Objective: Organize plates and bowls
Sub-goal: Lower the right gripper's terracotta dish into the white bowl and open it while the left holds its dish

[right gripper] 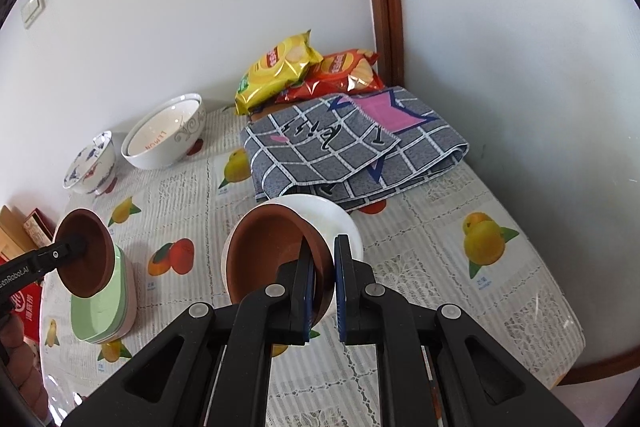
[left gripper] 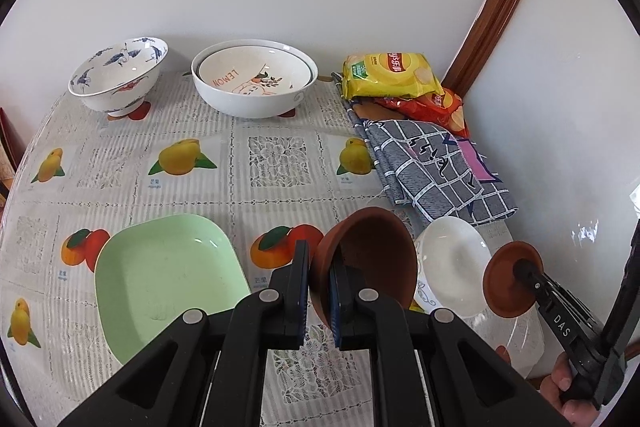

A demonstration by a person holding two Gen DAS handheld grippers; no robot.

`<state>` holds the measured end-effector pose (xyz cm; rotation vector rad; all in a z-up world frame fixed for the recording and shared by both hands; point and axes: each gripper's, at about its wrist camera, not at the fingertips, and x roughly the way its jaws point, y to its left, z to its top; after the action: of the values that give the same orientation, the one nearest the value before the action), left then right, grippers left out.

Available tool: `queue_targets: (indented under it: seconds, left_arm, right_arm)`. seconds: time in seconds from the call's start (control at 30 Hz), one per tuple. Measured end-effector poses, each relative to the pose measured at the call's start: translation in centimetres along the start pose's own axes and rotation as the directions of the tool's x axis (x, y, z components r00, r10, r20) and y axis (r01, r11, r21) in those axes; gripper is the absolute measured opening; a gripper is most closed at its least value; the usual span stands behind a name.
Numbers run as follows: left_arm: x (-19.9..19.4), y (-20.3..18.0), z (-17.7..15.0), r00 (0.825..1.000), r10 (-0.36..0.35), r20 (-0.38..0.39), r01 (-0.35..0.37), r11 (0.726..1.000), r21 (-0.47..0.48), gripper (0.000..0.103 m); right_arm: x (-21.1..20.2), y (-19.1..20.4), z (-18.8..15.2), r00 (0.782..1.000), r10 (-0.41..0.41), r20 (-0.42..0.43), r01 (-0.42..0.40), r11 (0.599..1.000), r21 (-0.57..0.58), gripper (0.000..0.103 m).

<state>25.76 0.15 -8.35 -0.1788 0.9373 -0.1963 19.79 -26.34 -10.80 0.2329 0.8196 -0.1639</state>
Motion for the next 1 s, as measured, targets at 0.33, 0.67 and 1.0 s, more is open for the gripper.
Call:
queue_targets:
  seconds: [0.33,0.67,1.0]
  left_arm:
    - [3.4,0.0,0.0,0.999,0.020,-0.051,-0.020,1.000,-0.004,0.009]
    - [5.3,-0.6,0.4,0.997,0.014,-0.076,-0.014,1.000,0.007,0.009]
    - [5.9,-0.8,0.5,0.996,0.003,-0.085,-0.002,1.000,0.009,0.009]
  right_arm:
    - [4.9,0.4,0.4,0.998,-0.005,-0.064,0.003,0.999,-0.038,0.009]
    - [8.1,1.1,-0.2,0.991,-0.025,-0.135,0.013,0.995,-0.094,0.010]
    - [9.2,1.5,-0.3,0.985,-0.040,-0.171,0.020,0.993,-0.118,0.010]
